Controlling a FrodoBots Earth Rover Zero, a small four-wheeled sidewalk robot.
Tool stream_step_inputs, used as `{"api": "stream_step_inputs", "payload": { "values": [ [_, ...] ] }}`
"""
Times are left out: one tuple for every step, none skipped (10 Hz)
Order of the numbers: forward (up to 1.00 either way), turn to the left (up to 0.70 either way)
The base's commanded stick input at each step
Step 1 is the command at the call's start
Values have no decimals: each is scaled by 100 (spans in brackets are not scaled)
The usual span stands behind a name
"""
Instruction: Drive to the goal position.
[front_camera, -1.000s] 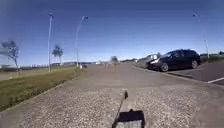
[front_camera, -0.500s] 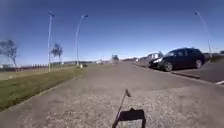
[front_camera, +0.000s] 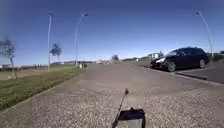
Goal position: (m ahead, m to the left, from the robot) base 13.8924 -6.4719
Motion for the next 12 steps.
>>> {"api": "stream_step_inputs", "payload": {
  "values": [
    [70,0],
    [70,0],
    [70,0],
    [70,0],
    [70,0],
    [70,0],
    [70,0],
    [70,0],
    [70,0],
    [70,0],
    [70,0],
    [70,0]
  ]
}}
